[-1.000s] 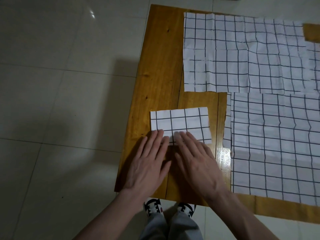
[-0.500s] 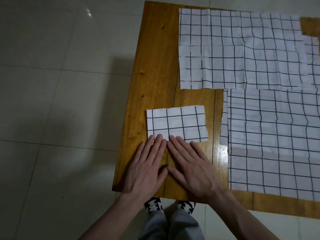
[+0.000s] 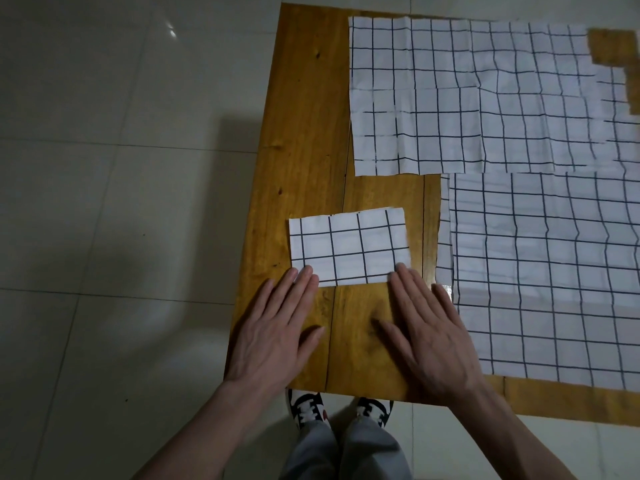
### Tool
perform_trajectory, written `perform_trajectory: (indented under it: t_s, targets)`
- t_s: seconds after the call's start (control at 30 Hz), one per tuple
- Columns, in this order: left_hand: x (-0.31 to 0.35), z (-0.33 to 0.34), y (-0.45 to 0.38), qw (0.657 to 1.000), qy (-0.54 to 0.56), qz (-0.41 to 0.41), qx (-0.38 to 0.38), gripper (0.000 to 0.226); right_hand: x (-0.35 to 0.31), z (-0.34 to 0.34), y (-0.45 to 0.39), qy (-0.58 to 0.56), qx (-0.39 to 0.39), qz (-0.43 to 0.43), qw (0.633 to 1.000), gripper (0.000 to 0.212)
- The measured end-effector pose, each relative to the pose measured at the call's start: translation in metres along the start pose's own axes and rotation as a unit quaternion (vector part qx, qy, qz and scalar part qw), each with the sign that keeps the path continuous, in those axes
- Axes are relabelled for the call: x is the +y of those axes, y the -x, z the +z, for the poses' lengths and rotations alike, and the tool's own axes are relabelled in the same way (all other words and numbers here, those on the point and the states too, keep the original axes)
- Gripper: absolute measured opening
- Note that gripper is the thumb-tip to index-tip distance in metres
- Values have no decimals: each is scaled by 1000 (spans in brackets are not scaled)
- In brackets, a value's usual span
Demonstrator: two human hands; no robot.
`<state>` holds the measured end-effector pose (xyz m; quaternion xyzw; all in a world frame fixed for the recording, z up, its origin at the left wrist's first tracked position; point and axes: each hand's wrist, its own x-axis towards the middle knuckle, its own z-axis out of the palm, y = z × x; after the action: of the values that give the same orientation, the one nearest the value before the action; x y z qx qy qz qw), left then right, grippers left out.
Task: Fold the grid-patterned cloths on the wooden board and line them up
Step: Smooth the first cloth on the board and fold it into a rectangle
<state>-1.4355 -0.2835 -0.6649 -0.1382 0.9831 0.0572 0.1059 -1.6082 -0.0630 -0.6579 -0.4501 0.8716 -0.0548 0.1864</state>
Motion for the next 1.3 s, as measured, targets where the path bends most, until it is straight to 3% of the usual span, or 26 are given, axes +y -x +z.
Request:
perform_trajectory:
  t_s: [0.5,0.67,0.83,1.13,1.3]
  targets:
    - [7,-4,-2,999,34,-12,23,64,0,-5,-6,-49,49,27,997,67]
    - [2,-18,-10,999,22,24,28,59,-1,-20,-42,-32,74,-26,996,61]
    - [-11,-24,-19,998,-5,64,18,60,-5,-25,-75,4,27,-80,996,63]
    - [7,-31,-23,998,12,-50,21,68,-36,-7,-32,-60,60,2,996,53]
    - [24,-21,-18,998,22,-44,45,64,-58,3,-8,-89,91,-19,992,55]
